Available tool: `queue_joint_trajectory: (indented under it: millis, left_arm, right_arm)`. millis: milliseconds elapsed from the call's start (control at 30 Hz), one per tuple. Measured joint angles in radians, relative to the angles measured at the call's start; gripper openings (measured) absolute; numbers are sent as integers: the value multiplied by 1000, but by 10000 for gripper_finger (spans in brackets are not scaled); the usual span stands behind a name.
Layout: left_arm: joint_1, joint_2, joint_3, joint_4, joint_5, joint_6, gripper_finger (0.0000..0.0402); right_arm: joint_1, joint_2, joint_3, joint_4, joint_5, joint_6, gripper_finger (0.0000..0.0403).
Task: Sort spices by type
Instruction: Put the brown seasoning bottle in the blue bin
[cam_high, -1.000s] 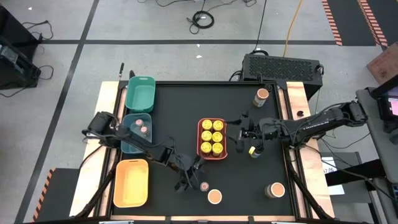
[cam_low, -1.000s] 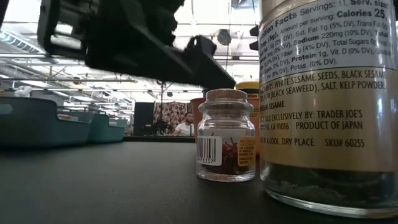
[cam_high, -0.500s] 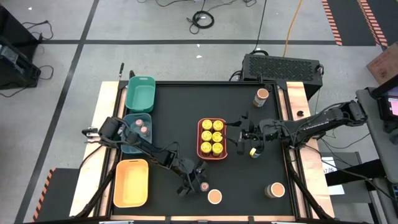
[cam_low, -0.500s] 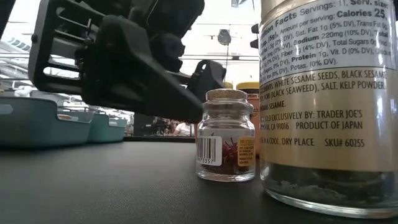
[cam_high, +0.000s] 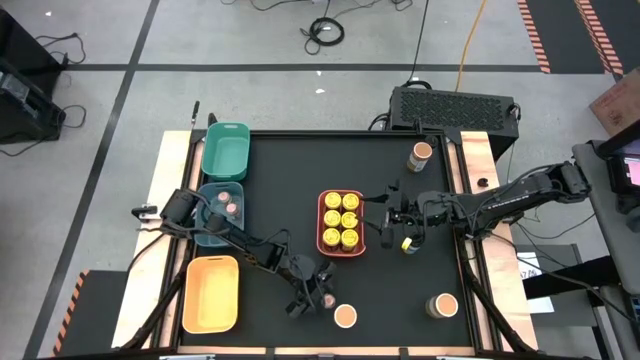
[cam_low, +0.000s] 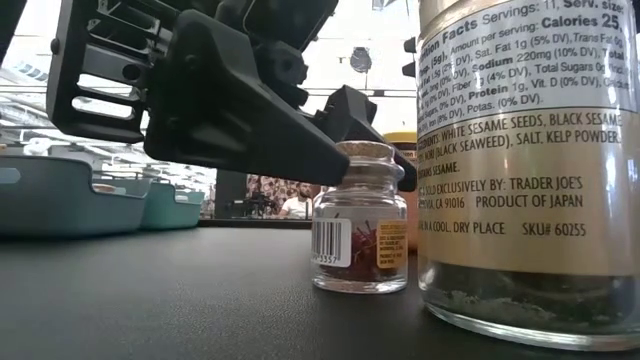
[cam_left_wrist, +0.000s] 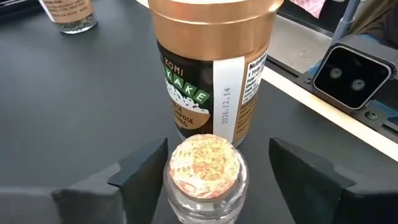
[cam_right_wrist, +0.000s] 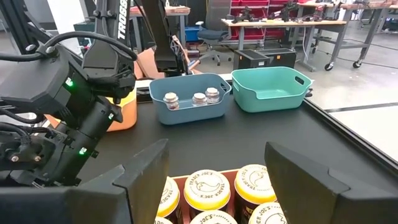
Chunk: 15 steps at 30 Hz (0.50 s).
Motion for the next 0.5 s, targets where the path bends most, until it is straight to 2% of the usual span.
queue_joint_trajectory:
  millis: [300, 500]
  left_arm:
    - [5, 0, 0, -17, -1, -2, 205]
    - [6, -1, 1, -21, -5, -2, 184]
  right_arm:
    - [0, 0, 0, -2, 0, 0, 258]
    - [0, 0, 0, -2, 0, 0, 258]
